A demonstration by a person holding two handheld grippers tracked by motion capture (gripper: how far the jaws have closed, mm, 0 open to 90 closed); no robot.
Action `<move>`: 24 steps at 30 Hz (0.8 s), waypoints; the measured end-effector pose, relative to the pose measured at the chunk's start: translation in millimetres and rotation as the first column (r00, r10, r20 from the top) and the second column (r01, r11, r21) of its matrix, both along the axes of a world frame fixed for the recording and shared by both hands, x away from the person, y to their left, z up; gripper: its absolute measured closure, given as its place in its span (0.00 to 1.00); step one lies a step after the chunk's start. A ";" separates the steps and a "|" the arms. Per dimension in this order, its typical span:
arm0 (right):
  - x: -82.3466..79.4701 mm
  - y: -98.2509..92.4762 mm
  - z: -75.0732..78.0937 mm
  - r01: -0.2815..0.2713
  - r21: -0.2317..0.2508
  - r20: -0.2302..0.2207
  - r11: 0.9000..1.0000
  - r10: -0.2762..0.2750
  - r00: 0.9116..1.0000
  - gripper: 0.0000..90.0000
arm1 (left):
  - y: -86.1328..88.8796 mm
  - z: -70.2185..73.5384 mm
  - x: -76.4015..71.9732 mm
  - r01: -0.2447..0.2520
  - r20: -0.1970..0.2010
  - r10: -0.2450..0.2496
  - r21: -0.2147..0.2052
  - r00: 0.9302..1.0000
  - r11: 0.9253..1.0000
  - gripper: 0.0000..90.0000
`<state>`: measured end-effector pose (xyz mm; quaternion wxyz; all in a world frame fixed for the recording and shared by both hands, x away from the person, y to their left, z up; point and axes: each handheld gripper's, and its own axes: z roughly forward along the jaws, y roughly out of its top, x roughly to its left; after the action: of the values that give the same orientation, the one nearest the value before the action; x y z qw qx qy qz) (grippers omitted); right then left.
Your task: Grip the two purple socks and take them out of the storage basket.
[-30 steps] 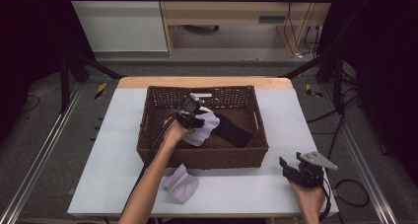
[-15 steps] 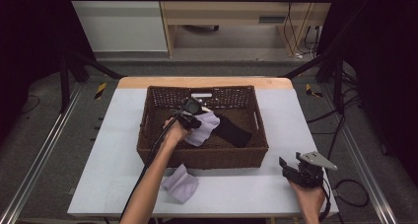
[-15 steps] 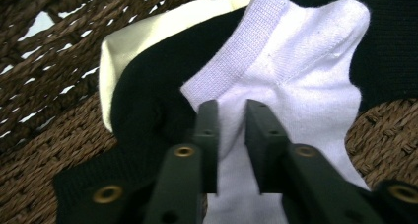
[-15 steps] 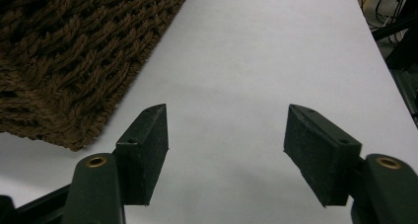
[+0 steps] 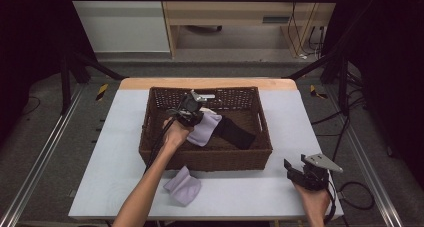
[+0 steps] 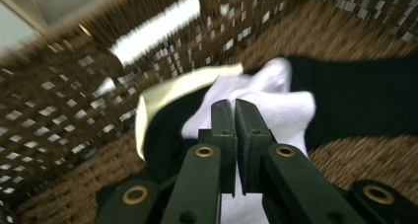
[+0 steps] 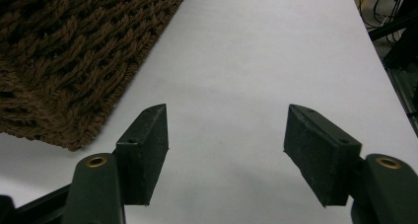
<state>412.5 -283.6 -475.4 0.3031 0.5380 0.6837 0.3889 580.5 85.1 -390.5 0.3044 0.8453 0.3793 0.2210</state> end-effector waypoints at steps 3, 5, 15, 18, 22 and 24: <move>0.1 0.3 -0.1 0.001 -0.001 0.000 1.000 -0.001 1.000 0.37 | 3.4 11.9 -7.5 0.009 0.047 -0.007 -0.040 0.999 0.999 0.96; -0.2 0.4 0.0 0.001 -0.001 0.000 1.000 -0.001 1.000 0.37 | 5.8 20.7 -13.5 0.021 0.085 -0.016 -0.062 0.996 0.998 0.96; -1.4 -2.3 0.5 0.007 0.008 0.003 1.000 -0.007 1.000 0.38 | 21.5 53.1 -47.5 0.078 0.208 -0.033 -0.212 0.978 0.974 0.96; -1.5 -2.0 0.5 0.007 0.009 0.002 1.000 -0.007 1.000 0.38 | 25.6 56.4 -53.3 0.087 0.219 -0.034 -0.240 0.975 0.967 0.96; -1.6 -2.0 0.6 0.006 0.008 0.002 1.000 -0.006 1.000 0.38 | 33.8 63.0 -64.1 0.106 0.231 -0.043 -0.269 0.972 0.957 0.96; -1.8 -2.4 0.6 0.007 0.007 0.004 1.000 -0.007 1.000 0.37 | 40.8 68.0 -72.0 0.112 0.243 -0.033 -0.319 0.969 0.941 0.96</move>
<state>410.7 -285.9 -474.8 0.3040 0.5406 0.6799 0.3913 508.5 125.9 -322.5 0.4924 0.7637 0.3408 0.2411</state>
